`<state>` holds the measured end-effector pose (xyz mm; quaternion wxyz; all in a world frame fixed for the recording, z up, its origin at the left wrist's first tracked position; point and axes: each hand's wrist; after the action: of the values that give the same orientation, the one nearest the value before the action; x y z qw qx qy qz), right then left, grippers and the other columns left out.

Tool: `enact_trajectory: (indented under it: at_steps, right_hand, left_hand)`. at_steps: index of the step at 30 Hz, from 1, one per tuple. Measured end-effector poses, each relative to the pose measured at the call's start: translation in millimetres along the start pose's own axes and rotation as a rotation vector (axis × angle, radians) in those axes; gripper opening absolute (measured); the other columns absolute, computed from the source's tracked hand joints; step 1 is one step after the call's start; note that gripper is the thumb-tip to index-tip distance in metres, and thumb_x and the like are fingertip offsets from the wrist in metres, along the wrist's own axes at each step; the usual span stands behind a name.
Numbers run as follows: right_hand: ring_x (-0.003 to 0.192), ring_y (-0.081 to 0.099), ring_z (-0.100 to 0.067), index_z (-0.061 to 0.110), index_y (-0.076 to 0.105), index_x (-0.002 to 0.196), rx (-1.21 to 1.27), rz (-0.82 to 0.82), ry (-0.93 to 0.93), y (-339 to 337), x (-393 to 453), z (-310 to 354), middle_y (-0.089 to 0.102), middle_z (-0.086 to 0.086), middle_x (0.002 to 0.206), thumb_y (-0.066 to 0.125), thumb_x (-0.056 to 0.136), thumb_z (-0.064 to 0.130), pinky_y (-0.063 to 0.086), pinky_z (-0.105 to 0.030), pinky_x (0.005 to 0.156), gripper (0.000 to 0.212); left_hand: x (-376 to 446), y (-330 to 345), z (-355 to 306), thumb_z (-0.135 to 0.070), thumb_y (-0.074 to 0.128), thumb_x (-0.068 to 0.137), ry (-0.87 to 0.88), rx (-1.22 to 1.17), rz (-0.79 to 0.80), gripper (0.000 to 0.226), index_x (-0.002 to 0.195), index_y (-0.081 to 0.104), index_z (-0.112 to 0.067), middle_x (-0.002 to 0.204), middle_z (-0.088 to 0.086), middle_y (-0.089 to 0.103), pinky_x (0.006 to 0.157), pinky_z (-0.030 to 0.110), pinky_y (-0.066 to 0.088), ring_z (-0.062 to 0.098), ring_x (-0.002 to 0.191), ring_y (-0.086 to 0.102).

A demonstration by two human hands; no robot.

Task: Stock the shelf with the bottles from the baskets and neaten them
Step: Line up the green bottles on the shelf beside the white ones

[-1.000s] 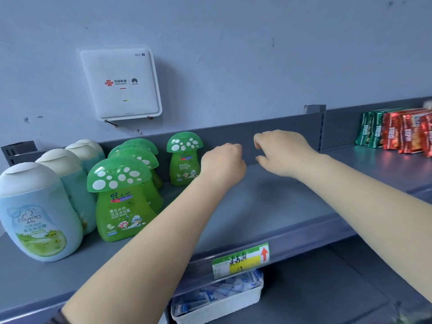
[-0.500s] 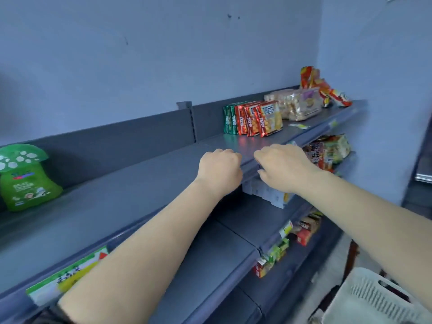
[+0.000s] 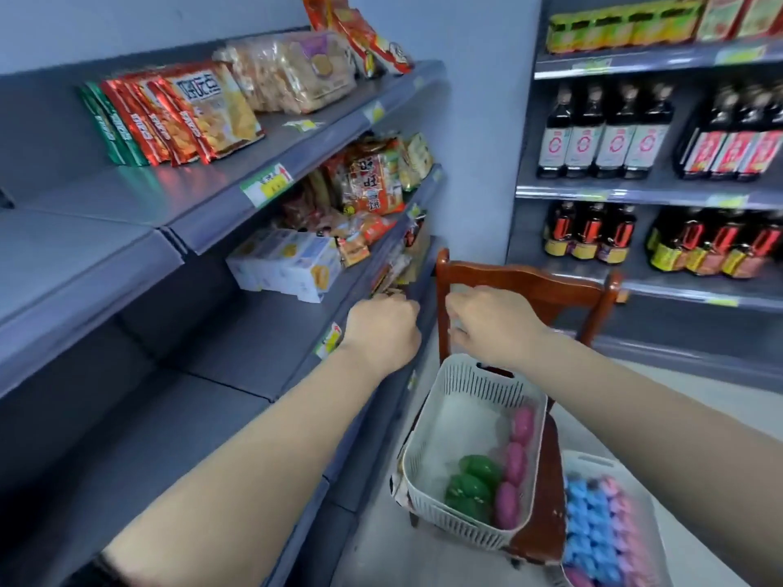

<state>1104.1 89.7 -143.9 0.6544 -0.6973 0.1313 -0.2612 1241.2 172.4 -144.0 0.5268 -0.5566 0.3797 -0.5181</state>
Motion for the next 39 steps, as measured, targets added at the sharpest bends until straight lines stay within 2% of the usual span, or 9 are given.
enact_trajectory:
  at_steps: [5, 8, 13, 19, 23, 27, 29, 32, 39]
  right_hand:
    - [0.102, 0.057, -0.026, 0.015, 0.052, 0.107, 0.203, 0.203, 0.269, 81, -21, -40, 0.060, -0.004, 0.110, 0.051, 0.089, 0.029, 0.047, -0.035, 0.076, 0.024]
    - [0.108, 0.055, -0.024, 0.016, 0.054, 0.113, 0.293, 0.346, 0.431, 137, -39, -57, 0.059, -0.001, 0.115, 0.054, 0.087, 0.029, 0.044, -0.033, 0.084, 0.029]
    - [0.106, 0.056, -0.027, 0.014, 0.051, 0.116, 0.441, 0.562, 0.601, 229, -66, -70, 0.058, -0.006, 0.116, 0.054, 0.086, 0.023, 0.045, -0.031, 0.081, 0.032]
    - [0.095, 0.059, -0.031, 0.010, 0.044, 0.111, 0.457, 0.666, 0.617, 334, -76, -73, 0.057, -0.013, 0.108, 0.048, 0.086, 0.014, 0.048, -0.037, 0.076, 0.026]
    - [0.100, 0.058, -0.029, 0.010, 0.048, 0.112, 0.449, 0.729, 0.613, 389, -74, -73, 0.056, -0.008, 0.106, 0.049, 0.086, 0.006, 0.045, -0.034, 0.072, 0.027]
    - [0.098, 0.059, -0.026, 0.007, 0.045, 0.119, 0.451, 0.800, 0.591, 432, -71, -76, 0.056, -0.007, 0.105, 0.049, 0.083, -0.008, 0.042, -0.027, 0.070, 0.040]
    - [0.098, 0.059, -0.027, 0.006, 0.043, 0.121, 0.438, 0.829, 0.565, 447, -69, -77, 0.056, -0.009, 0.106, 0.051, 0.081, -0.010, 0.049, -0.030, 0.075, 0.044]
    - [0.099, 0.059, -0.028, 0.006, 0.044, 0.119, 0.412, 0.884, 0.490, 465, -67, -78, 0.057, -0.009, 0.105, 0.053, 0.081, -0.007, 0.052, -0.037, 0.083, 0.040]
    - [0.094, 0.060, -0.028, 0.007, 0.043, 0.117, 0.407, 0.908, 0.447, 476, -64, -79, 0.058, -0.008, 0.099, 0.053, 0.082, -0.001, 0.053, -0.038, 0.078, 0.037]
  left_hand:
    - [26, 77, -32, -0.019, 0.045, 0.089, 0.056, -0.138, 0.197, 0.023, 0.105, 0.060, -0.012, 0.110, 0.008, 0.060, 0.074, 0.036, 0.044, 0.030, 0.104, 0.057]
    - [35, 137, -49, -0.017, 0.046, 0.087, 0.076, -0.240, 0.370, 0.020, 0.102, 0.058, -0.013, 0.109, 0.006, 0.059, 0.072, 0.035, 0.043, 0.027, 0.102, 0.057]
    - [42, 237, -63, -0.020, 0.049, 0.089, 0.099, -0.314, 0.627, 0.027, 0.115, 0.054, -0.015, 0.115, 0.003, 0.058, 0.081, 0.033, 0.045, 0.024, 0.103, 0.057]
    - [44, 348, -69, -0.016, 0.052, 0.089, 0.026, -0.410, 0.812, 0.039, 0.127, 0.048, -0.017, 0.125, 0.003, 0.054, 0.082, 0.031, 0.044, 0.023, 0.108, 0.055]
    - [43, 410, -80, -0.017, 0.054, 0.088, -0.004, -0.447, 0.904, 0.047, 0.133, 0.043, -0.017, 0.131, 0.004, 0.052, 0.084, 0.031, 0.044, 0.024, 0.110, 0.055]
    - [34, 462, -95, -0.008, 0.056, 0.086, -0.029, -0.506, 0.965, 0.048, 0.132, 0.044, -0.015, 0.122, 0.007, 0.057, 0.083, 0.036, 0.051, 0.024, 0.101, 0.059]
    - [31, 481, -99, -0.003, 0.055, 0.085, -0.059, -0.534, 0.966, 0.048, 0.131, 0.045, -0.016, 0.115, 0.006, 0.059, 0.078, 0.035, 0.053, 0.022, 0.093, 0.060]
    - [29, 501, -104, -0.001, 0.054, 0.087, -0.110, -0.603, 0.960, 0.045, 0.129, 0.047, -0.014, 0.115, 0.008, 0.060, 0.080, 0.031, 0.050, 0.022, 0.095, 0.060]
    - [28, 506, -102, -0.001, 0.057, 0.085, -0.137, -0.671, 0.932, 0.045, 0.129, 0.050, -0.011, 0.119, 0.010, 0.060, 0.088, 0.027, 0.045, 0.024, 0.105, 0.058]
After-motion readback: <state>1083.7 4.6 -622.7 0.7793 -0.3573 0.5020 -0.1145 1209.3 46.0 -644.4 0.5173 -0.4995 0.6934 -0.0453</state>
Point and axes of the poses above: each hand's wrist, its own x-axis towards the middle knuckle, its own y-axis out of the palm, z = x × y
